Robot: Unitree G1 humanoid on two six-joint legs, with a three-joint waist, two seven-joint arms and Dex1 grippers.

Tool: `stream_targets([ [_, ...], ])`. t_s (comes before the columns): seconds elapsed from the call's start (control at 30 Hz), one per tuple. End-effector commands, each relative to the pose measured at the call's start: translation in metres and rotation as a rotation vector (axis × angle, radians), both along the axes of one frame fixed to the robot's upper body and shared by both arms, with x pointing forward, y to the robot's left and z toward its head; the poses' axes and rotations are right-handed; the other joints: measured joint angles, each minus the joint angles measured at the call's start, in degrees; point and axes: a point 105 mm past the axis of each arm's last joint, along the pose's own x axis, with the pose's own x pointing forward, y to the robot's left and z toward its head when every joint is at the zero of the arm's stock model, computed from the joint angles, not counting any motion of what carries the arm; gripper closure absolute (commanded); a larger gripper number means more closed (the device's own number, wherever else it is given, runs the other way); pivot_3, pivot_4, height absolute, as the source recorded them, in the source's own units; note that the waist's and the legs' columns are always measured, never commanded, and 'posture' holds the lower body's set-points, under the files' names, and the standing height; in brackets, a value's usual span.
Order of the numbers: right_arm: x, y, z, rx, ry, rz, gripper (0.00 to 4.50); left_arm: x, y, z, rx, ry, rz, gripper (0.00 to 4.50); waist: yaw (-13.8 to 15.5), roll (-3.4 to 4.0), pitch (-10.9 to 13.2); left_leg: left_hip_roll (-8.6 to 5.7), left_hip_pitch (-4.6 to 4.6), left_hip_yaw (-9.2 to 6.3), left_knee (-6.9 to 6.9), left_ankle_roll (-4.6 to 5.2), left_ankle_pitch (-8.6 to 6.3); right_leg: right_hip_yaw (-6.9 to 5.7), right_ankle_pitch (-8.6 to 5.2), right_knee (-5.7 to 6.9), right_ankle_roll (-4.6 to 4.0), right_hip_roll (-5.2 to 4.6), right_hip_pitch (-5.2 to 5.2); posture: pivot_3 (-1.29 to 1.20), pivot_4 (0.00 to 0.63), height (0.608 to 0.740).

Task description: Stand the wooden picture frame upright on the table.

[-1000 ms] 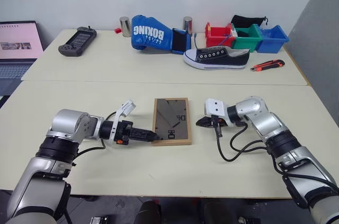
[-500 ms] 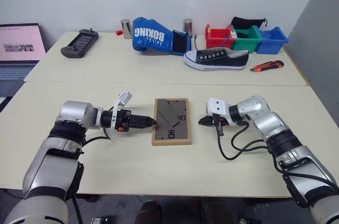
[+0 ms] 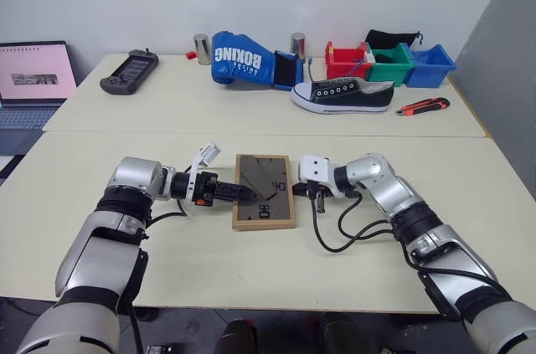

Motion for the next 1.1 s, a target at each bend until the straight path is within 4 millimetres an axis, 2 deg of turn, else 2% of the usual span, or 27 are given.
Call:
stream_targets([
  [0.03, -0.001, 0.012, 0.008, 0.010, -0.038, 0.043, 4.50, -0.009, -0.006, -0.026, 0.050, 0.080, -0.015, 0.01, 0.0, 0.01, 0.0, 0.00, 0.00, 0.00, -0.01, 0.00, 0.00, 0.00, 0.00, 0.00, 0.00, 0.00, 0.00, 0.00, 0.150, 0.740],
  [0.6, -0.006, 0.013, 0.004, 0.024, -0.010, 0.044, 4.50, -0.017, -0.009, -0.020, -0.008, 0.079, -0.003, 0.01, -0.3, 0.01, 0.0, 0.01, -0.01, 0.00, -0.13, 0.00, 0.00, 0.01, -0.01, -0.08, 0.00, 0.00, -0.04, 0.00, 0.150, 0.740],
  [0.63, -0.005, 0.012, 0.004, 0.024, -0.009, 0.044, 4.50, -0.017, -0.008, -0.020, -0.009, 0.078, 0.002, 0.37, -0.3, 0.01, 0.0, 0.02, -0.01, 0.01, -0.14, 0.00, 0.00, 0.01, -0.01, -0.08, 0.00, 0.00, -0.06, 0.00, 0.150, 0.740],
  [0.67, -0.005, 0.012, 0.004, 0.024, -0.008, 0.041, 4.50, -0.016, -0.007, -0.019, -0.011, 0.073, 0.009, 0.45, -0.3, 0.01, 0.0, 0.02, -0.01, 0.00, -0.16, 0.00, 0.00, 0.01, -0.01, -0.09, 0.00, 0.00, -0.06, 0.00, 0.150, 0.740],
  [0.7, -0.004, 0.011, 0.005, 0.025, -0.007, 0.036, 4.50, -0.015, -0.006, -0.017, -0.015, 0.069, 0.016, 0.78, -0.3, 0.01, 0.0, 0.01, -0.01, 0.01, -0.17, 0.00, 0.00, 0.01, -0.01, -0.09, 0.00, 0.00, -0.07, 0.00, 0.150, 0.740],
  [0.83, -0.003, 0.009, 0.005, 0.026, -0.003, 0.031, 4.50, -0.015, -0.006, -0.014, -0.022, 0.064, 0.026, 1.60, -0.4, 0.01, 0.0, 0.03, -0.02, 0.02, -0.26, 0.00, 0.00, 0.02, -0.01, -0.10, 0.00, 0.01, -0.13, 0.00, 0.150, 0.740],
  [0.97, -0.004, 0.008, 0.003, 0.024, -0.001, 0.028, 4.50, -0.013, -0.005, -0.013, -0.030, 0.055, 0.045, 2.32, -0.5, 0.01, 0.0, 0.03, -0.02, 0.03, -0.35, 0.00, 0.00, 0.02, -0.01, -0.13, 0.00, 0.01, -0.16, 0.00, 0.150, 0.740],
  [1.1, -0.005, 0.006, 0.002, 0.023, 0.002, 0.026, 4.50, -0.013, -0.005, -0.011, -0.041, 0.050, 0.053, 2.83, -0.4, 0.00, 0.0, 0.04, -0.03, 0.03, -0.36, -0.01, 0.00, 0.02, -0.01, -0.18, 0.00, 0.00, -0.15, 0.00, 0.150, 0.740],
])
